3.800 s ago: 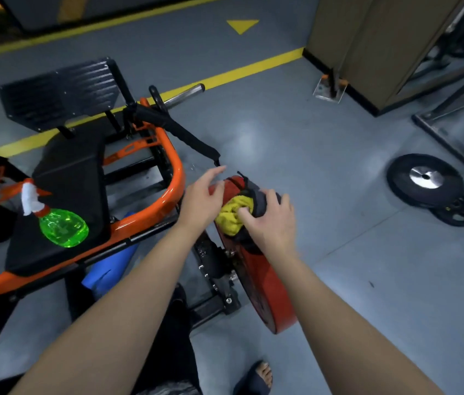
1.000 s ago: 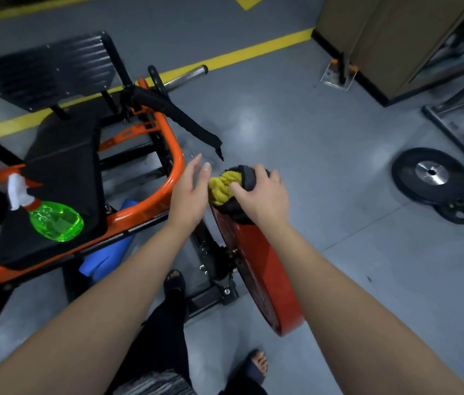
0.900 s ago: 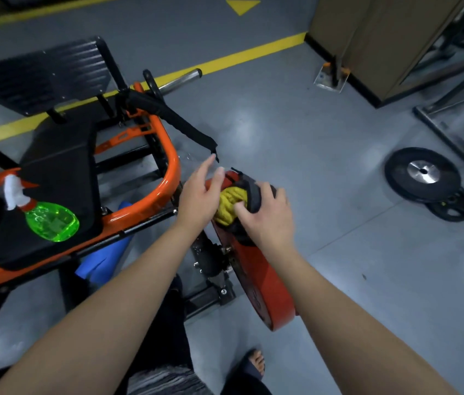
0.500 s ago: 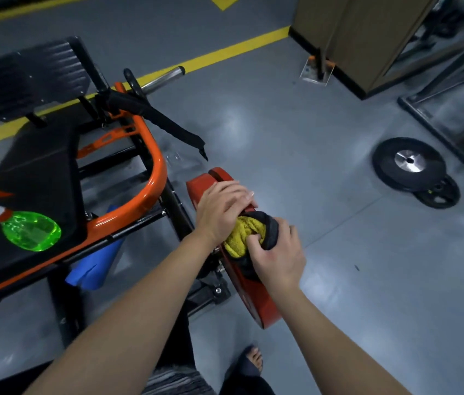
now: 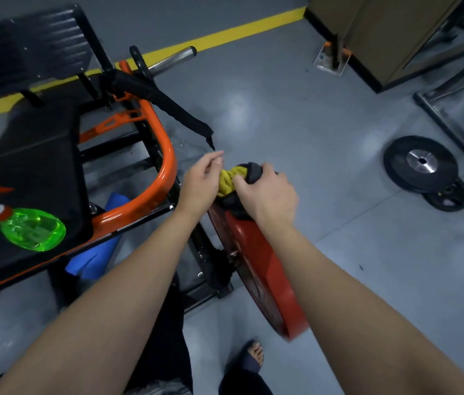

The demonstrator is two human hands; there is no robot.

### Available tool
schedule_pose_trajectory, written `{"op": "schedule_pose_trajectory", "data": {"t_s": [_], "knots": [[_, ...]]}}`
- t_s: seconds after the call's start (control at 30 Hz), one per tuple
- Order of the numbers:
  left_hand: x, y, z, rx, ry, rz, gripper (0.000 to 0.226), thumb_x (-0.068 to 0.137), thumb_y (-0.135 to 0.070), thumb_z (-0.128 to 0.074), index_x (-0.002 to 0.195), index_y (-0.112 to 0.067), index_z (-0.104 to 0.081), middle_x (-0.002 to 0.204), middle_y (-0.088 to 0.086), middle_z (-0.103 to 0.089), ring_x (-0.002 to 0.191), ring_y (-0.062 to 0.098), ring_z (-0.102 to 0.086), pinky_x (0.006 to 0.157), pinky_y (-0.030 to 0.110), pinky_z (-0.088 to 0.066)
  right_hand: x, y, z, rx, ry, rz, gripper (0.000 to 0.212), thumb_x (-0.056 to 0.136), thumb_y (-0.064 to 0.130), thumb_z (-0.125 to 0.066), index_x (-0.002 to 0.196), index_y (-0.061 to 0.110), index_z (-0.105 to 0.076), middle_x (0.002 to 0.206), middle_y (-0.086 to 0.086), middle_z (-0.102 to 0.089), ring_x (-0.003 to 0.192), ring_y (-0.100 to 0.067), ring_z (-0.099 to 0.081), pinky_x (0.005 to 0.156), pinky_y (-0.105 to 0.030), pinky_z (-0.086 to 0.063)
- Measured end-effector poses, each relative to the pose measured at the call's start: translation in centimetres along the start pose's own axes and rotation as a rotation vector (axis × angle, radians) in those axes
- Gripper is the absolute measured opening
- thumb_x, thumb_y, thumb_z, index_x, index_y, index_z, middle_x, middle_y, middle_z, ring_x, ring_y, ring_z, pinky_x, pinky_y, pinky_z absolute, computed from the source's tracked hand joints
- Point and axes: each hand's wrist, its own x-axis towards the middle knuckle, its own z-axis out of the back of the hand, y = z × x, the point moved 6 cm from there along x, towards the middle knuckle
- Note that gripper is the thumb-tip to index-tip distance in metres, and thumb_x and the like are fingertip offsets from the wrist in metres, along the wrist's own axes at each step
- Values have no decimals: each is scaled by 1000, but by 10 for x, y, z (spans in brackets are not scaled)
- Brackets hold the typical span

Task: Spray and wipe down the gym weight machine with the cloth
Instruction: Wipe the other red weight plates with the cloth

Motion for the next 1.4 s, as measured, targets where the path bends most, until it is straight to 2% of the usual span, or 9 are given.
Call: {"op": "schedule_pose_trajectory", "data": {"t_s": [0.2, 0.37, 0.6, 0.73, 0.93, 1.13, 1.23, 1.3, 1.4], "knots": [[-40, 30, 44, 130, -83, -96, 43, 101, -37, -55, 142, -24, -57, 138, -7, -63, 130, 6, -56, 113, 39, -45, 36, 43, -33, 4, 266, 133, 55, 86, 63, -53, 120, 20, -57, 120, -16, -61, 116, -39, -56, 78, -39, -35], [-50, -3, 37, 83, -177, -58, 41, 102, -40, -52, 140, -25, -57, 133, -5, -63, 126, 11, -57, 111, 42, -45, -10, 7, 5, 143, 161, 164, 50, 83, 60, -58, 115, 22, -56, 111, -13, -56, 114, -39, -53, 80, -40, -38], [-68, -47, -50, 186, 34, -169, 36, 101, -33, -58, 136, -25, -62, 140, -5, -62, 135, 12, -51, 118, 37, -36, -89, -105, 43, 303, 62, 20, 47, 72, 59, -54, 111, 32, -54, 101, -3, -55, 106, -33, -57, 81, -40, -46], [-79, -47, -83, 427, 278, -256, 35, 99, -47, -50, 114, -30, -76, 132, -17, -66, 141, 4, -43, 125, 45, -13, -104, -132, 37, 352, 65, -86, 32, 80, 50, -63, 105, 33, -53, 96, 3, -54, 97, -26, -57, 73, -34, -38], [-82, -51, -76, 403, 120, -403, 52, 97, -48, -35, 74, -28, -77, 93, -17, -73, 111, 5, -58, 105, 41, -39, -108, -134, 29, 351, -52, -159, 31, 81, 51, -62, 103, 31, -55, 95, 3, -57, 93, -27, -59, 73, -35, -42], [-35, -35, -66, 284, 227, -187, 66, 99, -60, -25, 70, -32, -78, 90, -17, -74, 103, 7, -60, 103, 44, -40, -81, -98, 27, 298, -122, -184, 37, 81, 53, -61, 110, 30, -58, 101, -1, -61, 99, -32, -60, 76, -38, -41], [1, -16, -56, 201, 275, -13, 69, 95, -72, -25, 79, -35, -82, 94, -16, -77, 103, 10, -66, 107, 45, -42, -61, -66, 30, 239, -156, -172, 43, 81, 57, -61, 113, 28, -59, 99, -2, -58, 101, -34, -60, 74, -35, -34], [17, -7, -47, 135, 270, 44, 63, 100, -68, -27, 104, -35, -80, 113, -12, -76, 115, 11, -63, 114, 44, -39, -44, -45, 28, 193, -155, -149, 48, 80, 60, -58, 115, 28, -59, 98, -2, -57, 101, -34, -60, 74, -36, -35], [24, 7, -14, -72, 132, 21, 49, 107, -53, -35, 144, -30, -58, 138, -8, -64, 131, 1, -54, 118, 35, -37, -4, -15, 13, 88, -75, -129, 50, 77, 62, -56, 108, 23, -60, 105, -10, -65, 104, -38, -61, 75, -39, -40]]}}
